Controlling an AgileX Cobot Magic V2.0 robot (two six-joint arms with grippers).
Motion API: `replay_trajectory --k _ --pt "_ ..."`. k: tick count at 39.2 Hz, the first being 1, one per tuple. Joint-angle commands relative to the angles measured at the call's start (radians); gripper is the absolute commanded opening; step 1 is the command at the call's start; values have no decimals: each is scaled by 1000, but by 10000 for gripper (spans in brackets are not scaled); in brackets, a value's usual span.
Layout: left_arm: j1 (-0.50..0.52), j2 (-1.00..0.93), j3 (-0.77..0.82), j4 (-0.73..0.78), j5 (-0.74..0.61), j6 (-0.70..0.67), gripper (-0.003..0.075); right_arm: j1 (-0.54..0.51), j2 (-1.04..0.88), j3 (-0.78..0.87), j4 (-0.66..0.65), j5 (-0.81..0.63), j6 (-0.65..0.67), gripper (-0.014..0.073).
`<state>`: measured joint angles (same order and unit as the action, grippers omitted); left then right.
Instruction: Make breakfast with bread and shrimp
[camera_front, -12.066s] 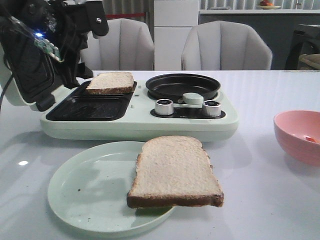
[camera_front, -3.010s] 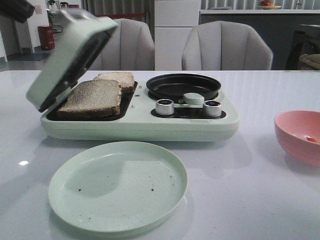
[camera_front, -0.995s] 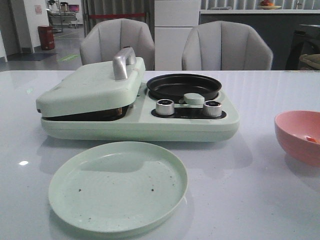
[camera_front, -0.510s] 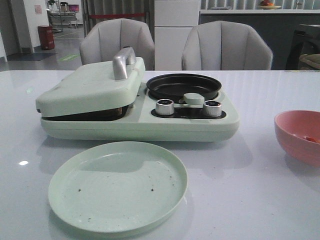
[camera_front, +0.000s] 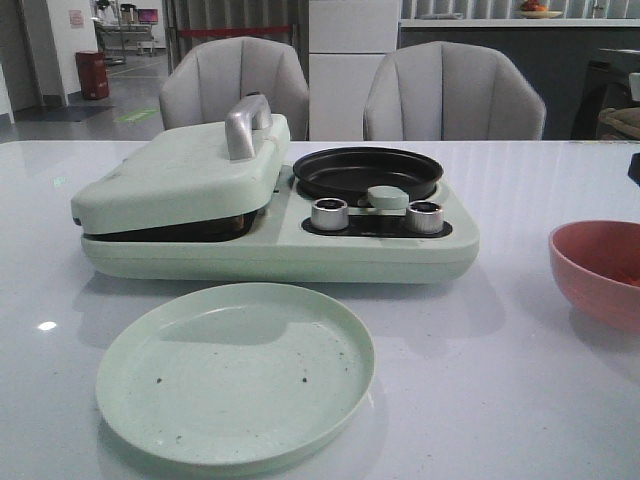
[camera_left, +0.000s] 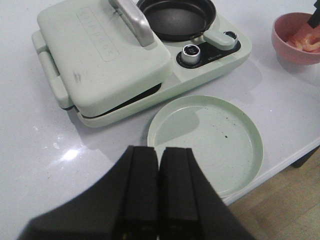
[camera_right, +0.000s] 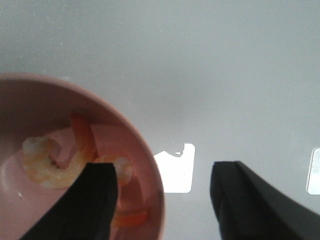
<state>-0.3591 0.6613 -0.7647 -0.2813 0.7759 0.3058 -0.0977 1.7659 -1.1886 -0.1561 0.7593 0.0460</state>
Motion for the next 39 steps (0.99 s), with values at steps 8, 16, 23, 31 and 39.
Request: replay_trajectory --k 8,16,23,31,39 --pt "-6 -2 -26 -18 -74 -8 101 -5 5 -56 -17 -42 -13 304" --pt "-6 -2 -26 -18 -74 -8 101 -5 5 -56 -17 -20 -27 214" --pt "-6 -2 -26 -18 -74 -8 101 -5 5 -56 -17 7 -35 108" --pt "-6 -2 -26 -18 -74 -8 101 1 -28 -62 -17 8 -36 40" --pt "-6 -2 -26 -18 -74 -8 101 63 -140 -160 -87 35 -37 45"
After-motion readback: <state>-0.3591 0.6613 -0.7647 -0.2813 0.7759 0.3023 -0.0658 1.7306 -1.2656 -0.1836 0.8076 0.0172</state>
